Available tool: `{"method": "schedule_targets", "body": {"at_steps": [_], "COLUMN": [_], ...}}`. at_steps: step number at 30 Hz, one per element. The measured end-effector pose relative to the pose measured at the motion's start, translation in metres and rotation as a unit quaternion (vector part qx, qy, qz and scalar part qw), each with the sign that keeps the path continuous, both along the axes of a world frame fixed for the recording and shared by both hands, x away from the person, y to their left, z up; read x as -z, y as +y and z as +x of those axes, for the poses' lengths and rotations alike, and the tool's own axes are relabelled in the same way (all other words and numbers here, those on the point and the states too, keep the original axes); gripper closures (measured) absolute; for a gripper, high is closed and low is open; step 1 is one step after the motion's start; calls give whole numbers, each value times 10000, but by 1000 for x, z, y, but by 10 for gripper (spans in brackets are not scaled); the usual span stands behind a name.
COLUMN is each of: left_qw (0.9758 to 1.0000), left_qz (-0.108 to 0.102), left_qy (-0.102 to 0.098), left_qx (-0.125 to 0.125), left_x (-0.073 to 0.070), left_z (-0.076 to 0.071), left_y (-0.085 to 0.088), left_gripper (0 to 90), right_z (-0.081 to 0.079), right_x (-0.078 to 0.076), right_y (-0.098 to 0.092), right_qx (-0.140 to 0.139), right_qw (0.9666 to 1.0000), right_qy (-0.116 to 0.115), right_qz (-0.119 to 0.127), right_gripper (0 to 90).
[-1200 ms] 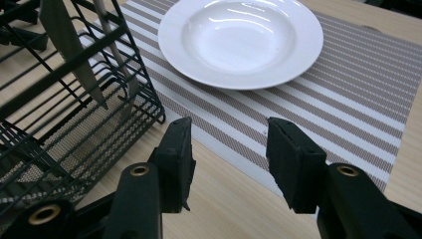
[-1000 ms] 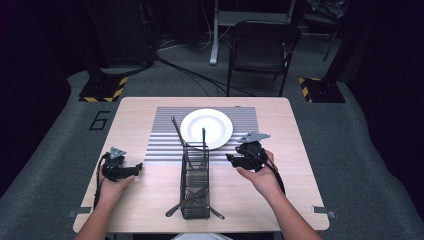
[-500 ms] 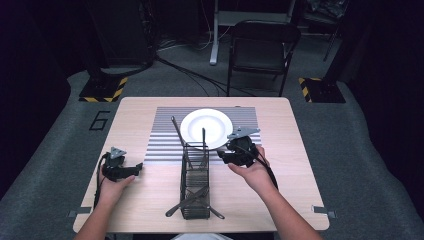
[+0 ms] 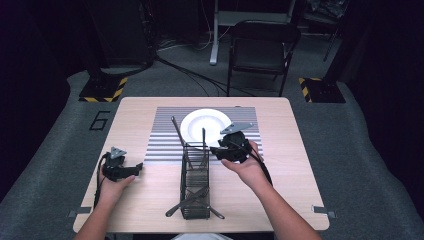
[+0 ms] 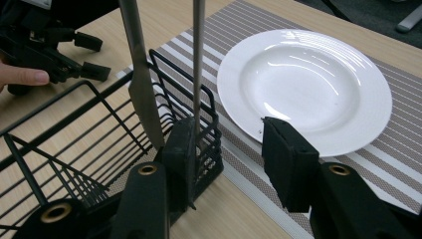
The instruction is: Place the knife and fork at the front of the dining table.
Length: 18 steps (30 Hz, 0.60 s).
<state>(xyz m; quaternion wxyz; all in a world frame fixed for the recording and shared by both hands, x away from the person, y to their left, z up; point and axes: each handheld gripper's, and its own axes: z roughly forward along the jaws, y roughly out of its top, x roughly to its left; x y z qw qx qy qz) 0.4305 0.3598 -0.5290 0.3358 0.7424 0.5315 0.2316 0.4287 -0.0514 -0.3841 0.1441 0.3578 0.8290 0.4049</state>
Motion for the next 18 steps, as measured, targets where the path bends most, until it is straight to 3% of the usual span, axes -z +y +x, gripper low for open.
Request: {"method": "schedule_targets", "body": {"at_steps": [3, 7, 18], "left_qw": [10000, 10000, 10000], "left_qz": [0, -1, 0], "left_qy": [0, 1, 0], "left_qx": [0, 0, 5], "left_x": [0, 0, 0], "left_z": [0, 0, 0], "left_y": [0, 0, 0], "left_gripper": [151, 151, 151], "right_z": [1, 3, 11], "right_x": [-1, 0, -1], "right_y": [6, 14, 31], "right_qx": [-58, -196, -268], "right_qw": [10000, 9998, 9996], "right_qy": [33, -70, -51], "right_qz": [66, -11, -94], "right_gripper": [590, 608, 625]}}
